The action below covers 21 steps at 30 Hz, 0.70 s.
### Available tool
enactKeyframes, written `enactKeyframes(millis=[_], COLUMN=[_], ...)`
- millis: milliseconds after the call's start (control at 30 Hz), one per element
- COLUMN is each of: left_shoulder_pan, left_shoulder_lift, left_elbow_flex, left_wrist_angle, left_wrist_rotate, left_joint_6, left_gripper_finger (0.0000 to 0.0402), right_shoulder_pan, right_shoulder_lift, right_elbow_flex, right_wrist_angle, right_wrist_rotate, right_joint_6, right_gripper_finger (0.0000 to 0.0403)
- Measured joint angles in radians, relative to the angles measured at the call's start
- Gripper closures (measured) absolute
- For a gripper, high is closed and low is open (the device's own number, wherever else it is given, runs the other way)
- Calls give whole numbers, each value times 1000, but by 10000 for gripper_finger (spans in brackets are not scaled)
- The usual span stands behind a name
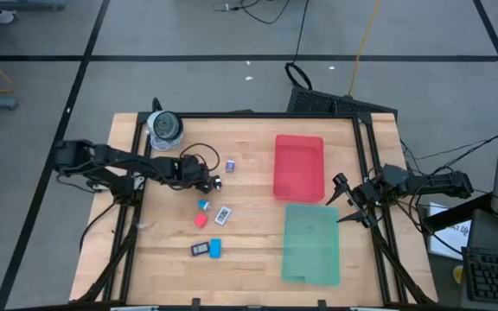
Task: Pick & Place Office items
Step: Put the green charger adapter into the red bin
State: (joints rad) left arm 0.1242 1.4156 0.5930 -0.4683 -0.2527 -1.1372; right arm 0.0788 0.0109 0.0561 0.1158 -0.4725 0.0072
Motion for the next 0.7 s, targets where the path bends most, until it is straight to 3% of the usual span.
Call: enactKeyframes(millis=[533, 700], left_shoulder_pan=[0, 0], left_shoulder_lift=[3, 3], left_elbow_flex=[0, 0], left_wrist_angle=[-2, -1], left_wrist_rotate=[-95, -97], left_joint_6=[36, 40], left_gripper_finger=[251, 249], right_shoulder_pan=[0, 0], right_shoulder_lift=[0, 0], right_elbow_flex=[0, 0], right_wrist_angle=[0, 0], right_wrist_rotate=[0, 0], right_joint_6=[0, 0], right_gripper_finger=[135, 135])
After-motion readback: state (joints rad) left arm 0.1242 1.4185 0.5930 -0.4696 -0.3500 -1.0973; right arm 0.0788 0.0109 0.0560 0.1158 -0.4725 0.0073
